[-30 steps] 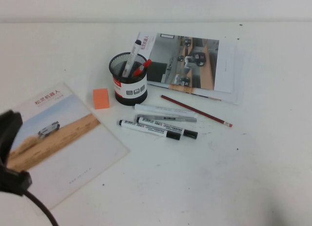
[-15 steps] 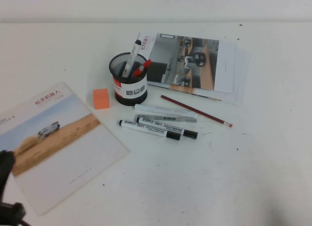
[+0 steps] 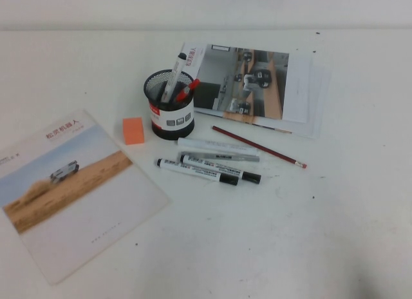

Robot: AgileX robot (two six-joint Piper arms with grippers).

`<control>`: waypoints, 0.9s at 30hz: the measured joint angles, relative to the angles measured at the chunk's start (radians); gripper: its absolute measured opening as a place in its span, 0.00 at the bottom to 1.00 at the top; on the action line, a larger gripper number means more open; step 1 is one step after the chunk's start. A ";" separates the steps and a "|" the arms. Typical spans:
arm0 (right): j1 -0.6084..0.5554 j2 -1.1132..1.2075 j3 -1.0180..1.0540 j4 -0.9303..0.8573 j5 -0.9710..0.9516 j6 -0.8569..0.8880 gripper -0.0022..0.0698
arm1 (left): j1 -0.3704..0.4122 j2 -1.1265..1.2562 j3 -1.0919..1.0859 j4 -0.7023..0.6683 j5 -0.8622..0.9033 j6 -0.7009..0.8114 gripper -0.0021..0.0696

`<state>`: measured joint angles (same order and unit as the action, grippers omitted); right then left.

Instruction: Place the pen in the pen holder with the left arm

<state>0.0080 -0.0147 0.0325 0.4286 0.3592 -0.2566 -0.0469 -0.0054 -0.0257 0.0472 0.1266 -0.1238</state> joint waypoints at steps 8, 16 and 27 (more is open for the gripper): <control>0.000 0.000 0.000 0.000 0.000 0.000 0.00 | 0.000 -0.005 0.049 -0.008 0.090 -0.020 0.03; 0.000 0.000 0.000 0.000 0.000 0.000 0.00 | 0.000 -0.005 0.047 0.013 0.237 -0.008 0.03; 0.000 0.000 0.000 0.000 0.000 0.000 0.00 | 0.000 -0.005 0.046 0.015 0.243 -0.004 0.03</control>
<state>0.0080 -0.0147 0.0325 0.4291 0.3592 -0.2566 -0.0469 -0.0099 0.0202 0.0624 0.3698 -0.1275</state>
